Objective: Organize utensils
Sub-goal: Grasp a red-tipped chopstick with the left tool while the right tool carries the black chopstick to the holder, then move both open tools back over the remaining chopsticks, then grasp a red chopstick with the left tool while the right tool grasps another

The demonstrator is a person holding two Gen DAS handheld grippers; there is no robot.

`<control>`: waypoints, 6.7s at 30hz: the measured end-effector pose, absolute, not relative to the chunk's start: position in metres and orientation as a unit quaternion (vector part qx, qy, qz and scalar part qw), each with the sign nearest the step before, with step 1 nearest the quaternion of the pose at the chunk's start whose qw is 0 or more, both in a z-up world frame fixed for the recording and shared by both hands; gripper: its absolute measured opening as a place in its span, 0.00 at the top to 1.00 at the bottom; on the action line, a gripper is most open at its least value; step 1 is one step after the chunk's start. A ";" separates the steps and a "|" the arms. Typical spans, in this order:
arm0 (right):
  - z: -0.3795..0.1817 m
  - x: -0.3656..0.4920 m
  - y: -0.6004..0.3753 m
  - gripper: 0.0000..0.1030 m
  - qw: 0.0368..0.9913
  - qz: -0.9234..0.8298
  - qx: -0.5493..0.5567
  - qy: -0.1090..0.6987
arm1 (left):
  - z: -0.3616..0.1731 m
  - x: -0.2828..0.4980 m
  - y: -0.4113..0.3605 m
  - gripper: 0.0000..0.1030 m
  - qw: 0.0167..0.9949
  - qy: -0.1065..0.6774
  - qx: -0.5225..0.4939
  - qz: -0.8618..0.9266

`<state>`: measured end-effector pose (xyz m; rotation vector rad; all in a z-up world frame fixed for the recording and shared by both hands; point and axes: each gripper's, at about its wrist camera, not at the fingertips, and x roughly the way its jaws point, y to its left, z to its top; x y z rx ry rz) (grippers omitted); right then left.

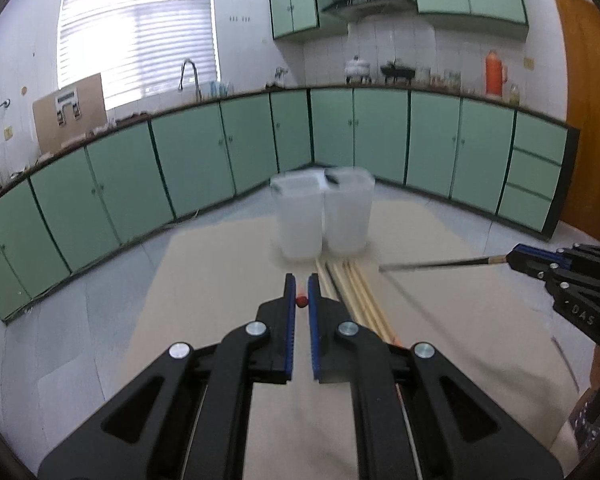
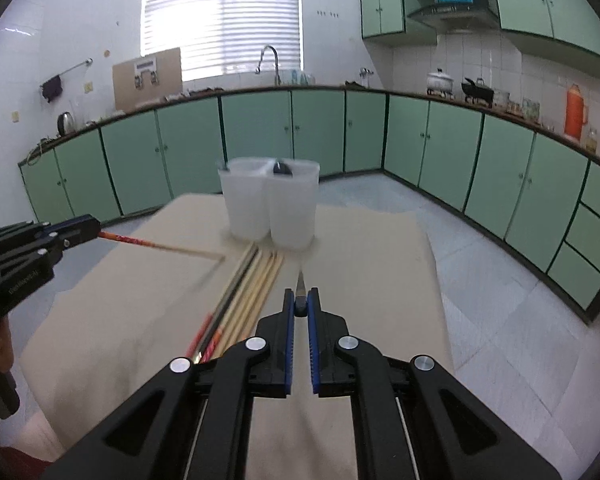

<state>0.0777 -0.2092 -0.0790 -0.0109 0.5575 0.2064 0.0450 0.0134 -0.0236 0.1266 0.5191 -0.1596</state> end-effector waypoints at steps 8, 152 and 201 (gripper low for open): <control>-0.039 0.109 -0.212 0.94 0.954 0.129 -0.006 0.271 | 0.020 0.068 0.014 0.95 0.965 0.232 0.041 -0.113; -0.202 0.079 -0.157 0.73 0.910 0.072 0.007 0.409 | -0.170 0.080 -0.004 0.14 0.894 0.437 0.046 -0.093; -0.202 0.081 -0.152 0.93 0.912 0.100 -0.010 0.399 | -0.166 0.078 -0.006 0.95 0.898 0.427 0.041 -0.093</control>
